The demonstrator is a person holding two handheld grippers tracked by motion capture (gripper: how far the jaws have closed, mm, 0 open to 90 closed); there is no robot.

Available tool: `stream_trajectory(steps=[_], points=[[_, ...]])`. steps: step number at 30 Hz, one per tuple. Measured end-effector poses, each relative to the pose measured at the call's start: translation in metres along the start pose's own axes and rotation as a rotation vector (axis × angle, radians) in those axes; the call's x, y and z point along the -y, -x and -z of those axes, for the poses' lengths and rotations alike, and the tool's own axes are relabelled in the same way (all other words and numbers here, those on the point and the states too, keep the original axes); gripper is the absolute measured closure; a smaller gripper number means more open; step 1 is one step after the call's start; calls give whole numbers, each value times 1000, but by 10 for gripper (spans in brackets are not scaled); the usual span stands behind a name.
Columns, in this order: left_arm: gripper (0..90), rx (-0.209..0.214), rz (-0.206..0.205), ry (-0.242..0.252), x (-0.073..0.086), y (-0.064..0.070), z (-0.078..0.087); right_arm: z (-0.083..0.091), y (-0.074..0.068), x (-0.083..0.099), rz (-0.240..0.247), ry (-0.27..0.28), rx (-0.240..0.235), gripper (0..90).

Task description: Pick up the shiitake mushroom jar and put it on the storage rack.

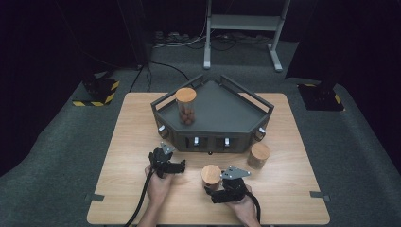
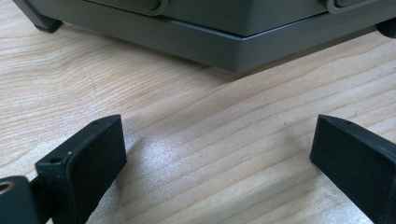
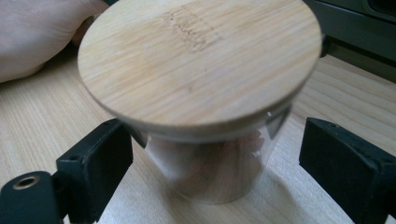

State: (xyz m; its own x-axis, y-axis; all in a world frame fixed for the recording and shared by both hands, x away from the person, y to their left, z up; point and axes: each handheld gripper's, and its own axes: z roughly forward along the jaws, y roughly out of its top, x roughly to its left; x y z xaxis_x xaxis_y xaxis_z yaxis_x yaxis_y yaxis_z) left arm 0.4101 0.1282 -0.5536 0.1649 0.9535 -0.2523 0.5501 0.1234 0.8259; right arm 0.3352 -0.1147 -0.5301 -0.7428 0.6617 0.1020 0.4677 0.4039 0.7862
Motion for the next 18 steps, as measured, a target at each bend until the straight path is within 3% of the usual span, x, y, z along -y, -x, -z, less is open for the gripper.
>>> stream_trajectory(steps=[18], points=[[32,1,1,1,0,0,0,-10,-5,-1,22,31,18,213]])
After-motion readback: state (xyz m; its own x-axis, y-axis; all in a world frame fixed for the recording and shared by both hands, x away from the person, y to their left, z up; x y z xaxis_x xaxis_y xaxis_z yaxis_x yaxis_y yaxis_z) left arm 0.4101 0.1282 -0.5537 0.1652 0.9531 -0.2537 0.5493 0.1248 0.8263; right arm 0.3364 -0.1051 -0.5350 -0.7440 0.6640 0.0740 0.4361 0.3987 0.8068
